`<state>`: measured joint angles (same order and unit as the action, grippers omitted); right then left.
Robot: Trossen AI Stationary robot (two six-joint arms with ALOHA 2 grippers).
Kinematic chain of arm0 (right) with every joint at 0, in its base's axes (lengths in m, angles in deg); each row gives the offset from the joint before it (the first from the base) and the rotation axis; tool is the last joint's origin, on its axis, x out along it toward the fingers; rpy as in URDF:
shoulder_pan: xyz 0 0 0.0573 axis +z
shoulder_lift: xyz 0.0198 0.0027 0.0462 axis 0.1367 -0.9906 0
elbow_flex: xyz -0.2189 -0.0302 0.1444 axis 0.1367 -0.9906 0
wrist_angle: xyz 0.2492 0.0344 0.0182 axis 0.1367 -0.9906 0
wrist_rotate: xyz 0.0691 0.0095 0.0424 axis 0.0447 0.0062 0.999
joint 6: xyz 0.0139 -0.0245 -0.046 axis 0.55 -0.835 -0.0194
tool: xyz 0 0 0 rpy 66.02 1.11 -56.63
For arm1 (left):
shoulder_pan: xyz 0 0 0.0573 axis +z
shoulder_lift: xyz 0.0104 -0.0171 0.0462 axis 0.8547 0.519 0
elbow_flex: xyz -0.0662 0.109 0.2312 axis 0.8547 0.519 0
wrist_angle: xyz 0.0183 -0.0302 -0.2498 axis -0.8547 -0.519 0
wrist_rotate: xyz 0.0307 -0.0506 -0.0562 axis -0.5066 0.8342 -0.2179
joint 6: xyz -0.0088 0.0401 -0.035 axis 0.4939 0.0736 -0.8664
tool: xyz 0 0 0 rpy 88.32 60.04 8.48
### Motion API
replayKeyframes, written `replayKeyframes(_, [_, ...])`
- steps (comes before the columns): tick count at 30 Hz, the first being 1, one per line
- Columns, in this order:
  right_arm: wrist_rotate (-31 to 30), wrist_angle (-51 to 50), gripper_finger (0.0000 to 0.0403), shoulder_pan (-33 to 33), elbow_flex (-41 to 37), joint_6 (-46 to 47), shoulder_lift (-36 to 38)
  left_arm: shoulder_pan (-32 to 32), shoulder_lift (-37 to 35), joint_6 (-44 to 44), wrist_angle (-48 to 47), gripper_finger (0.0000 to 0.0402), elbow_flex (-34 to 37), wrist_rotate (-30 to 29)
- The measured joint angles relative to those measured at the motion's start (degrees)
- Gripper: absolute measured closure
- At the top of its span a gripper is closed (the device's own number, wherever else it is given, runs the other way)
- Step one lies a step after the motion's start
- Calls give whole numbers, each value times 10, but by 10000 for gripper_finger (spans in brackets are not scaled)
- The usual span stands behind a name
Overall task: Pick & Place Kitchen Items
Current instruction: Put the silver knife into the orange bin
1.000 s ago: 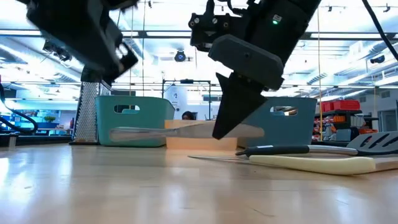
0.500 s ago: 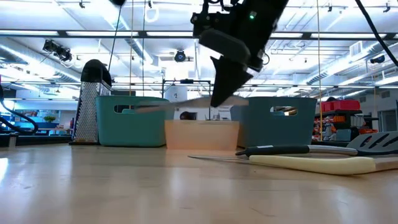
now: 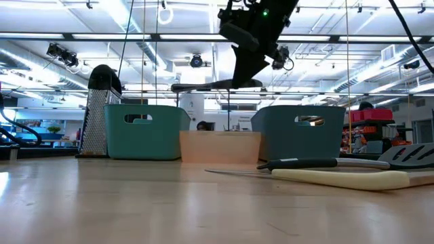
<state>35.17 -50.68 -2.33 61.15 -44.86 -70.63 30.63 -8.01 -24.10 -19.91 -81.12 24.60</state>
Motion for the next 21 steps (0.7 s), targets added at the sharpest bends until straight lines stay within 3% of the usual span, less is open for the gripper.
replayKeyframes(21, [84,23,396,-185,1,-30,7,0,-16,36,-17,383,0,-21])
